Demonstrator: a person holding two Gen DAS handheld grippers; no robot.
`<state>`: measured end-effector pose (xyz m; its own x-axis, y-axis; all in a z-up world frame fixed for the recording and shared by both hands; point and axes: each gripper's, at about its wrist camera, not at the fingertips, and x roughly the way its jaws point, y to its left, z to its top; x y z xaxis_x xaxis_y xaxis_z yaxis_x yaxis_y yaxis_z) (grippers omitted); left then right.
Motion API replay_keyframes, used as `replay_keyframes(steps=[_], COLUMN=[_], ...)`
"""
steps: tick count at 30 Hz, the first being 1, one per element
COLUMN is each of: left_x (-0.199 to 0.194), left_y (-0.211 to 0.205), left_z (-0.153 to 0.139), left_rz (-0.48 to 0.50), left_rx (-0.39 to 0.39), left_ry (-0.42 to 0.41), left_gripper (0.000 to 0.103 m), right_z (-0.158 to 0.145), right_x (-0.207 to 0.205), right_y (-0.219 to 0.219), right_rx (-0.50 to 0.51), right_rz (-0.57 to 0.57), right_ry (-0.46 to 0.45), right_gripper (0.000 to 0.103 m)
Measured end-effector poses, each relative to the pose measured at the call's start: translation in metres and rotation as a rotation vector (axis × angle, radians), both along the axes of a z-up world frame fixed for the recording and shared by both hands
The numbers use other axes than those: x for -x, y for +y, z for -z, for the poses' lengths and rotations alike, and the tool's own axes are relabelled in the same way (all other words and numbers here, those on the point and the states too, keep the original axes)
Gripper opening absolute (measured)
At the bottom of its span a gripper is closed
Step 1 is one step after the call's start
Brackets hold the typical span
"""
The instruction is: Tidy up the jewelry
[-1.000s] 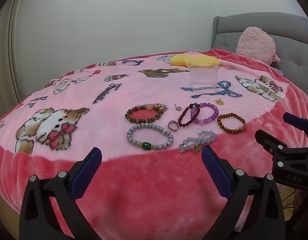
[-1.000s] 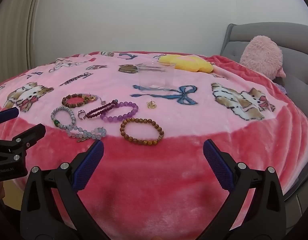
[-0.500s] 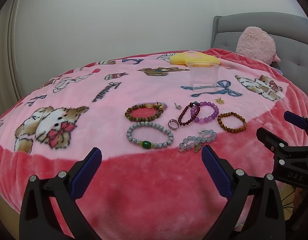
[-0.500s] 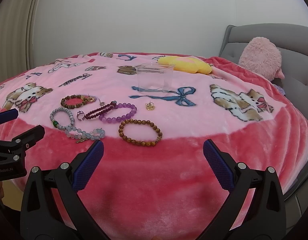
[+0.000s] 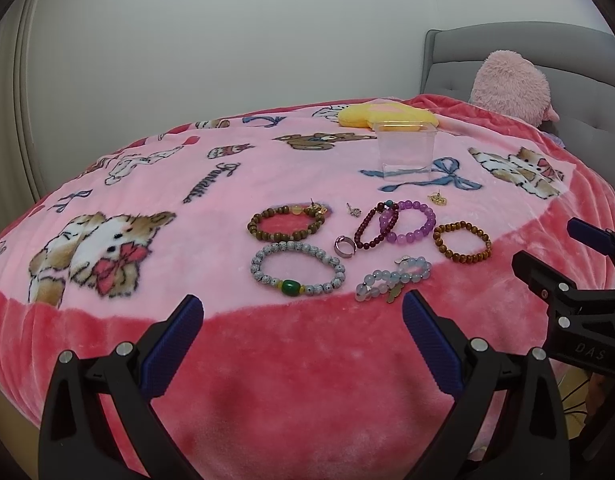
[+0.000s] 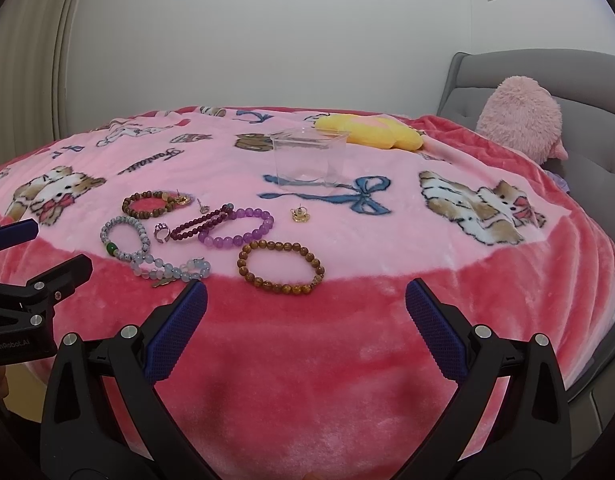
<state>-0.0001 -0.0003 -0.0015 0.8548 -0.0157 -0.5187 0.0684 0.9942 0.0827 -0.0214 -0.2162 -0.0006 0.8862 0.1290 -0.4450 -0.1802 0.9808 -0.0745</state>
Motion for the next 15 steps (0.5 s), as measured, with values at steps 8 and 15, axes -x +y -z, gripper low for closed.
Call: replay_keyframes(steps=[8, 15], left_x=[0.0005, -0.0002], left_y=[0.0009, 0.0032], left_z=[-0.0009, -0.0031], left_rz=[-0.004, 0.003], left_rx=[-0.001, -0.001], left_ry=[-0.004, -0.008], left_gripper=[0.098, 0.098], right_z=[-0.0001, 0.0002], right_x=[-0.0003, -0.0006], right_y=[0.0011, 0.0021], right_rx=[0.005, 0.007], right_rz=[-0.002, -0.002], right_ry=[-0.002, -0.001], right_gripper=[0.095, 0.095])
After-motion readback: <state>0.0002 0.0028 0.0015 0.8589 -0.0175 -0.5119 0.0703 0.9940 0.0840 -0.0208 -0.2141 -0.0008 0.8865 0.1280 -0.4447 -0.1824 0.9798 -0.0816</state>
